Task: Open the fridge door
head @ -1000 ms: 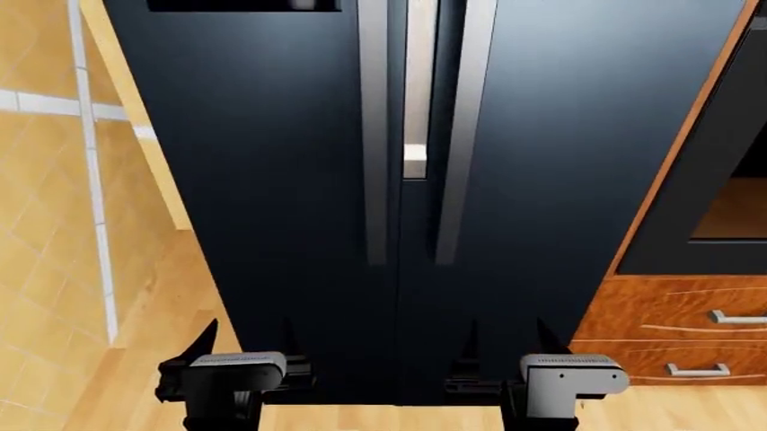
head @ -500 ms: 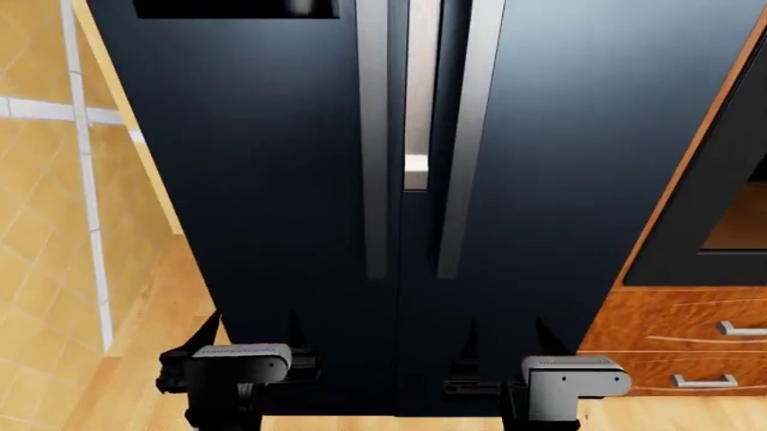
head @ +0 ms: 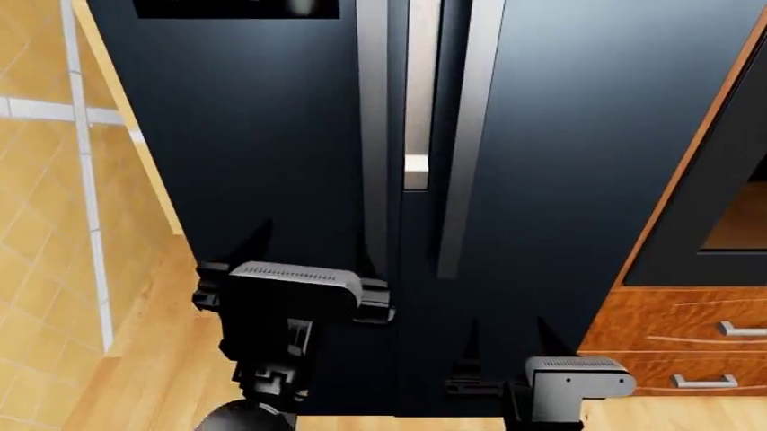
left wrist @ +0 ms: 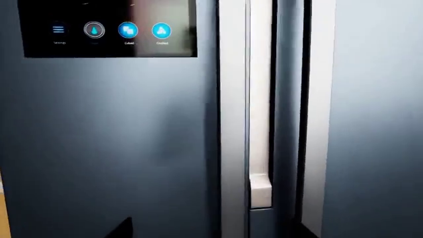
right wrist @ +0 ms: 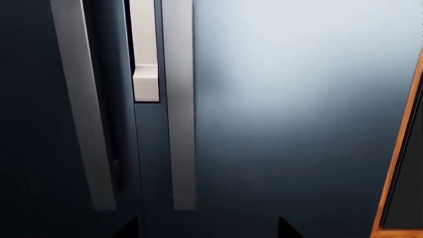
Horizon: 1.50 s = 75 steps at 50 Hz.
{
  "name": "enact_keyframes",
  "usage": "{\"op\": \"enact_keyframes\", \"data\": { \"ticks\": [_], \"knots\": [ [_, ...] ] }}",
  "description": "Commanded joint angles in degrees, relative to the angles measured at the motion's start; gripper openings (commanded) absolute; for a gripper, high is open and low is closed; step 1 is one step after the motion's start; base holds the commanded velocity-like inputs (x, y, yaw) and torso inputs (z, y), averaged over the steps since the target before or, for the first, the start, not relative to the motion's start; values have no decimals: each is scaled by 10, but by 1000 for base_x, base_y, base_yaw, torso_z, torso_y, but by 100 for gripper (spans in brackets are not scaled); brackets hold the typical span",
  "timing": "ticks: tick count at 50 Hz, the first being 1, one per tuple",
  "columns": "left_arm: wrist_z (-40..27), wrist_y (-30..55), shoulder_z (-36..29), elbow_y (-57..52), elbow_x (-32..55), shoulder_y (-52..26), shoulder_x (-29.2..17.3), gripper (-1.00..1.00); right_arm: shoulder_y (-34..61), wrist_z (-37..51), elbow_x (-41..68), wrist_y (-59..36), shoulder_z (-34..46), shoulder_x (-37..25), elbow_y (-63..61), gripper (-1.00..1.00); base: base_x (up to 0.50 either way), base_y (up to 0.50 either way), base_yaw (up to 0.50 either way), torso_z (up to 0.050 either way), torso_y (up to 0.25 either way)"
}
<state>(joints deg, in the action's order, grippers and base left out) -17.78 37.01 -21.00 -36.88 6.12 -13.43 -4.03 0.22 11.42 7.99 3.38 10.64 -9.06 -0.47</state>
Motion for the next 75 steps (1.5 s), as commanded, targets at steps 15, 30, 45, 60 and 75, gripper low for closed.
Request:
{"op": "enact_keyframes", "data": {
  "ticks": [15, 30, 45, 60, 75],
  "knots": [
    [-152, 247, -7, 51, 132, -314, 29, 100, 0, 6, 14, 9, 6, -7, -1, 100, 0, 0, 0, 0, 0],
    [-155, 251, -5, 122, 204, -374, 29, 100, -1, 10, 17, 11, 11, -12, -2, 100, 0, 0, 0, 0, 0],
    [-171, 202, 6, 237, 252, -440, 34, 100, 1, 12, 24, 14, 15, -15, 1, 100, 0, 0, 0, 0, 0],
    [-236, 114, -65, 376, 342, -539, 36, 100, 0, 13, 32, 17, 18, -20, -1, 100, 0, 0, 0, 0, 0],
    [-285, -19, -174, 576, 396, -616, 38, 100, 5, 12, 39, 24, 20, -24, 8, 100, 0, 0, 0, 0, 0]
  ]
}}
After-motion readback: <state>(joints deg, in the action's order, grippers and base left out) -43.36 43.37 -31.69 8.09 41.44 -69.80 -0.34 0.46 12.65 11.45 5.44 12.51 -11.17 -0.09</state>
